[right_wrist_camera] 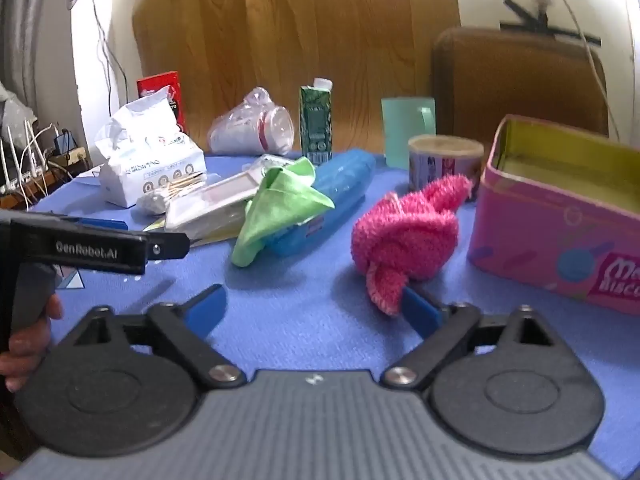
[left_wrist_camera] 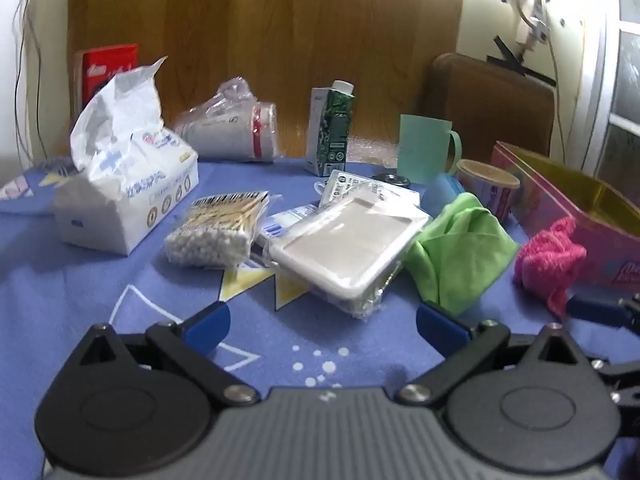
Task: Organize soft objects
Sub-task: 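Grasp the pink towel with the left gripper, then carry the pink towel into the pink tin and release it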
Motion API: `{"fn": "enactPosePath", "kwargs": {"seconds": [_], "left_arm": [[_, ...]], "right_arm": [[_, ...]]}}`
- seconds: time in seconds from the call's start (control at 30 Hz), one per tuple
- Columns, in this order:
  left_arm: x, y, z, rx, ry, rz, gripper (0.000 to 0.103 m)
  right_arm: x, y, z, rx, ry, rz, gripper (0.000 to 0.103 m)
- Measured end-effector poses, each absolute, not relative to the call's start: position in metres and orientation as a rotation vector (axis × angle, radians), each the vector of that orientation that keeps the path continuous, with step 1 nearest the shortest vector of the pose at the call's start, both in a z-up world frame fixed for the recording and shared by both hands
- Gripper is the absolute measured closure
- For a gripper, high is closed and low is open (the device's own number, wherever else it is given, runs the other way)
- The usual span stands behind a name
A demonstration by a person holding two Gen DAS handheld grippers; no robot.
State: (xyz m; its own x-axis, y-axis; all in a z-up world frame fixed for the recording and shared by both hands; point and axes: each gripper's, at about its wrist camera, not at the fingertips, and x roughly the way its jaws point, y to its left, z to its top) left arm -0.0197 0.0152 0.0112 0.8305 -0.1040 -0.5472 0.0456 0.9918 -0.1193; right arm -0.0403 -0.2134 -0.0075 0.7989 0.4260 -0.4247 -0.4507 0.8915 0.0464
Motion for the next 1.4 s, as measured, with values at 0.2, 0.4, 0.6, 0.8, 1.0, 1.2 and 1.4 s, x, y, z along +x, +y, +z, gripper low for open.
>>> {"fn": "enactPosePath", "kwargs": {"seconds": [0.2,0.4,0.6,0.8,1.0,1.2,1.4], "left_arm": [[-0.015,0.035,0.007,-0.232,0.604,-0.057,0.001],[-0.018,0.047,0.007,-0.303,0.572,-0.079,0.005],[-0.022,0.039,0.011,-0.266,0.558,-0.138,0.022],[-0.024,0.008,0.024,-0.302,0.603,-0.379,0.037],[-0.004,-0.034,0.022,-0.321,0.719,-0.545,0.041],[0.008,-0.064,0.006,-0.316,0.791,-0.596,0.052],[0.017,-0.096,0.045,-0.248,0.7,-0.663,0.052]], "right_arm": [[-0.038,-0.217,-0.013,-0.083,0.411,0.461,0.052],[-0.039,-0.232,-0.005,-0.053,0.378,0.302,0.051],[-0.002,-0.239,-0.01,-0.083,0.517,0.312,0.074],[-0.036,-0.233,-0.01,-0.154,0.49,0.392,0.093],[-0.051,-0.23,-0.008,-0.155,0.481,0.479,0.093],[-0.069,-0.229,-0.015,-0.157,0.457,0.529,0.093],[-0.07,-0.248,0.0,-0.126,0.325,0.439,0.093]]}}
